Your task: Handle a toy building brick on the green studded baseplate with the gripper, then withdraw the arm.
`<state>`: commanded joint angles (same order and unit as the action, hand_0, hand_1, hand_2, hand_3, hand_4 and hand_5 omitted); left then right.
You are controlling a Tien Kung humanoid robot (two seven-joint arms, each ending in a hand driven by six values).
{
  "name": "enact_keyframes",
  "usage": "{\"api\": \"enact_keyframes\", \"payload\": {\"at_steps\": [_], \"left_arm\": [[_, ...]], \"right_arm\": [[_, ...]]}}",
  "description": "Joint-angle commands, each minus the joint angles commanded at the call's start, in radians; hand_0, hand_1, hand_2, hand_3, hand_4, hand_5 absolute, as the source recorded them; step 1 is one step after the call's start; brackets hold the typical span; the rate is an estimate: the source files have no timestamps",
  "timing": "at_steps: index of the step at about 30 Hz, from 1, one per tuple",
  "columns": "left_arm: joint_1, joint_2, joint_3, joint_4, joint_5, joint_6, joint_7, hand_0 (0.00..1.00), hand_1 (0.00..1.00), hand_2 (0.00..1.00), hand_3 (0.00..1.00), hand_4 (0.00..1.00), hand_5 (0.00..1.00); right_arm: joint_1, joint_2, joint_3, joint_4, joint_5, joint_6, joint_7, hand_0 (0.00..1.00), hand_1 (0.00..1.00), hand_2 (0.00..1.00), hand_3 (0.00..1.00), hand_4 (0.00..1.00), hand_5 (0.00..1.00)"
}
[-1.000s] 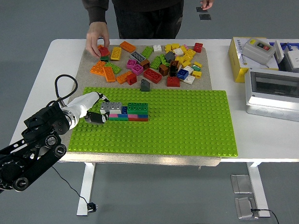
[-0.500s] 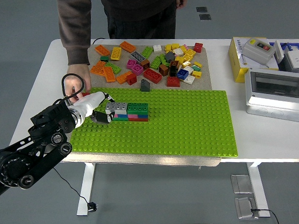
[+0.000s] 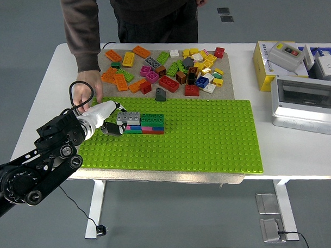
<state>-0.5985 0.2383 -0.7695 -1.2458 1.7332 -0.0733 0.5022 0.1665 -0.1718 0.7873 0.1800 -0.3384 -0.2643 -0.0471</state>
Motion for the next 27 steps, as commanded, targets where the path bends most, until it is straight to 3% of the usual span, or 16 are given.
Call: {"api": "enact_keyframes", "payload": {"at_steps": [27], "left_arm": [[-0.003,-0.013,0.03,0.038,-0.018,0.012,-0.018,0.981,0.947,0.941,0.535,0.418,0.196]], "right_arm": [[0.0,0.003,0.002,0.0,0.002,0.002,0.009,0.679,0.642,0.654,0.664,0.47,0.812]]}}
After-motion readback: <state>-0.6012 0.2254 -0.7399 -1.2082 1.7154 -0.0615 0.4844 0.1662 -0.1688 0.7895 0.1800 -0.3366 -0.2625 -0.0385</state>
